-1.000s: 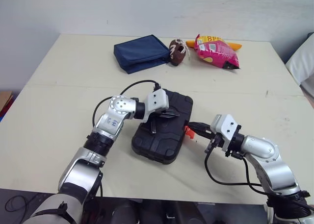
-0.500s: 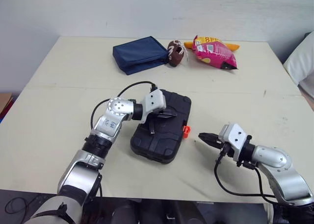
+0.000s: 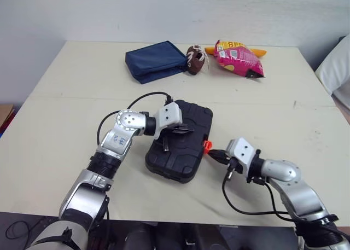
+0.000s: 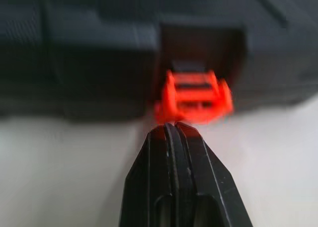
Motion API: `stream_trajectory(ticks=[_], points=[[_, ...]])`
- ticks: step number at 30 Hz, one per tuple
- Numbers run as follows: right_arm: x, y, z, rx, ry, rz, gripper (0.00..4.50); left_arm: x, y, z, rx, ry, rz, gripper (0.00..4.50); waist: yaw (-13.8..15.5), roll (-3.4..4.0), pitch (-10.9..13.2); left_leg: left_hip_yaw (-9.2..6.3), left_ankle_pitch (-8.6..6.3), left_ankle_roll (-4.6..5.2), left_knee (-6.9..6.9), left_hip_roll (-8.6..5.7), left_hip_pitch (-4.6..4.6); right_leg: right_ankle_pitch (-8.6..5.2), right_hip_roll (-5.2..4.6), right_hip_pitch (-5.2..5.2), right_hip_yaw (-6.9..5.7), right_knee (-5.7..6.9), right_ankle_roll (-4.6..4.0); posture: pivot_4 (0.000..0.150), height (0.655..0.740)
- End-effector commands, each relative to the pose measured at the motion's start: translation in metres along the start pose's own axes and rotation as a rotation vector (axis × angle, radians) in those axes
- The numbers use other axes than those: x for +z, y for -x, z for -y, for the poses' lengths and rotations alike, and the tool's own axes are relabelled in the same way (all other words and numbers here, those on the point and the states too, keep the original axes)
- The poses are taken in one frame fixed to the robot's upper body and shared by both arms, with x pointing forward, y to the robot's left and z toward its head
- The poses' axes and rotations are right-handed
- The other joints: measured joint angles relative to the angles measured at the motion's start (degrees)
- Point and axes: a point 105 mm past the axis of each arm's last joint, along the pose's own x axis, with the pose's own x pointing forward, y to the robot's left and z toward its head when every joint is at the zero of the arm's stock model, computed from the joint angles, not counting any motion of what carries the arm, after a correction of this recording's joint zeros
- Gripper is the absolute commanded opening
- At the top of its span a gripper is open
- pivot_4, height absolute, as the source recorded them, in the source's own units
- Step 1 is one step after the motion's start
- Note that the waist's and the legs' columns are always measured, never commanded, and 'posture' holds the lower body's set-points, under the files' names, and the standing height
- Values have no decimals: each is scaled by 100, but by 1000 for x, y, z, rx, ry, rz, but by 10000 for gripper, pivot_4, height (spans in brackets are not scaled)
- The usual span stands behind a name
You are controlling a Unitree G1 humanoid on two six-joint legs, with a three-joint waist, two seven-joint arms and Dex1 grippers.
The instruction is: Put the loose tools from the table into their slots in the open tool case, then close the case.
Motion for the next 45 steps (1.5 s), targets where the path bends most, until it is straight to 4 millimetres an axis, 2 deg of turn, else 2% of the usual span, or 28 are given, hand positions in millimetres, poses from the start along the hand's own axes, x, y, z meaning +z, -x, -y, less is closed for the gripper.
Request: stream_trajectory(ticks=[1,5,8,13,15,19,23,27,32,36,40,45], points=[[18,-7,-4,26,35,65,0,-41,-1,16,-35,103,-118,92,-2,2,-1,1,0,0,0,0,0,0,0,0,1,0,0,1500,7400],[26,-12,-8,40,30,102,0,-48,-1,18,-37,114,-128,92,-8,6,-9,1,0,1,0,0,2,0,0,0,1,2,0,1500,7400],[25,-12,-8,44,44,92,0,-52,1,17,-36,116,-138,92,-14,7,-15,1,0,0,-1,0,7,0,0,3,1,4,0,1500,7400],[10,-9,-1,24,74,-1,0,-54,-1,18,-42,125,-131,92,-19,5,-21,1,-1,1,-8,0,22,-1,0,15,2,4,-1,1500,7400],[0,-4,-6,96,186,-99,0,-55,-3,22,-55,132,-127,92,-10,16,-29,1,-2,3,-8,-1,24,-1,-1,19,2,2,-1,1500,7400],[8,-8,-3,82,164,-72,0,-58,-4,26,-63,139,-126,92,-10,2,-55,-2,-4,4,-29,-2,42,-1,-1,42,-1,-18,-1,1500,7400],[2,-9,-1,71,151,-88,0,-58,-4,27,-63,141,-123,92,-3,4,-59,-3,-3,3,-56,-4,53,-1,-1,56,-2,-38,-1,1500,7400],[7,-14,2,55,131,-49,0,-58,-2,26,-58,145,-126,92,-7,2,-61,-3,-2,3,-68,-4,65,-1,-1,67,-2,-49,-2,1500,7400],[8,-18,3,91,264,-55,0,-59,-1,26,-55,154,-122,92,-21,2,-61,0,-3,5,-89,-5,93,-1,-1,88,-1,-61,-2,1500,7400],[21,-20,7,75,285,8,0,-58,-2,27,-58,154,-120,92,-30,1,-62,0,-2,5,-96,-4,99,-1,1,89,-1,-63,-2,1500,7400],[44,-18,2,89,274,133,0,-62,-2,31,-63,160,-129,92,-41,1,-62,0,-2,5,-98,-4,100,0,1,89,0,-63,-3,1500,7400],[57,-12,4,93,313,167,0,-68,0,35,-70,165,-146,92,-99,2,-62,0,-2,5,-102,-4,100,0,1,88,-1,-63,-3,1500,7400]])
